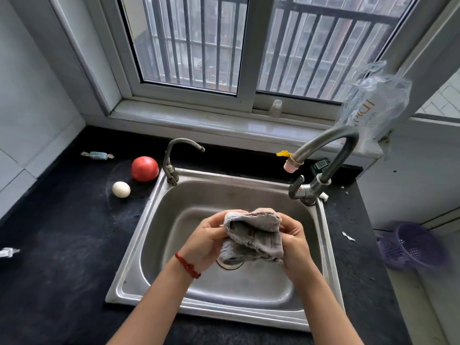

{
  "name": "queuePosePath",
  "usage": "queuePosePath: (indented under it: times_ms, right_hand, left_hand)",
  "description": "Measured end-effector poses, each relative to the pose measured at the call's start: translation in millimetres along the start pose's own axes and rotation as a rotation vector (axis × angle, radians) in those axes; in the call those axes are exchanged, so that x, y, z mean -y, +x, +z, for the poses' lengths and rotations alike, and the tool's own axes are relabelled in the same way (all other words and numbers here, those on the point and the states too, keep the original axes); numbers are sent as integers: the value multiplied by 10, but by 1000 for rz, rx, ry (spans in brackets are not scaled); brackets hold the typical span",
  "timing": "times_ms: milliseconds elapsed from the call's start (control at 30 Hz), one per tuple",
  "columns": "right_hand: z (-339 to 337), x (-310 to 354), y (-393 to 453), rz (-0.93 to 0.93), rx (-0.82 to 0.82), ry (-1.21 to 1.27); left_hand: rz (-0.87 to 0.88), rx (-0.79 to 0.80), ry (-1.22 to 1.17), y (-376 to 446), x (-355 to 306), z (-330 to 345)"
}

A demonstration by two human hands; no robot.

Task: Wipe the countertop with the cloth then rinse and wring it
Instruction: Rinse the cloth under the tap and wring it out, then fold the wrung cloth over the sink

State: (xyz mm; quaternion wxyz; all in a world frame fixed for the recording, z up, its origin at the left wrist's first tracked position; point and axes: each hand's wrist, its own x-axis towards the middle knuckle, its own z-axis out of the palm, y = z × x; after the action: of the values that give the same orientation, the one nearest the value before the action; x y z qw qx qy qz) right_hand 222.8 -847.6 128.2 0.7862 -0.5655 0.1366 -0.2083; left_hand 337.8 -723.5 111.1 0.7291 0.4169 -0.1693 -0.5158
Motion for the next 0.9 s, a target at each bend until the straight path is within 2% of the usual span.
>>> queuePosePath:
  times_ms: [100, 200, 333, 433, 500, 533, 567, 633, 733, 800, 900]
  right_hand:
    - [-28, -80, 28, 30, -8, -15]
    - [-54, -152, 83, -7, 47, -174]
    - [-22, -199, 126, -51, 120, -333]
    - [-81, -205, 91, 74, 129, -217]
    - [-129, -196, 45, 342, 199, 155]
    - [-139, -212, 0, 458, 217, 276]
    - [-110, -208, -55, 542, 236, 295]
    - [-58, -255, -160, 636, 297, 103]
    - [5, -343, -275, 693, 352, -67]
    - [35, -400, -330, 735, 383, -74]
    - [195, -519, -452, 726, 406, -120]
  left_hand:
    - [-200, -6, -123, -67, -36, -57]
    - [-353, -58, -162, -140, 0, -57]
    - [-323, -99, 15, -232, 28, 16]
    - [-230, -166, 27, -356, 73, -44]
    - [-101, -327, 114, -454, 148, -22]
    - [-38, -435, 216, -504, 199, -5]
    - [14, -539, 330, -552, 275, 5]
    - [82, -691, 493, -642, 439, 78]
    - [141, -846, 478, -791, 750, 192]
    - [165, -978, 382, -938, 930, 220]
    - [190, -1121, 83, -1238, 1092, 223]
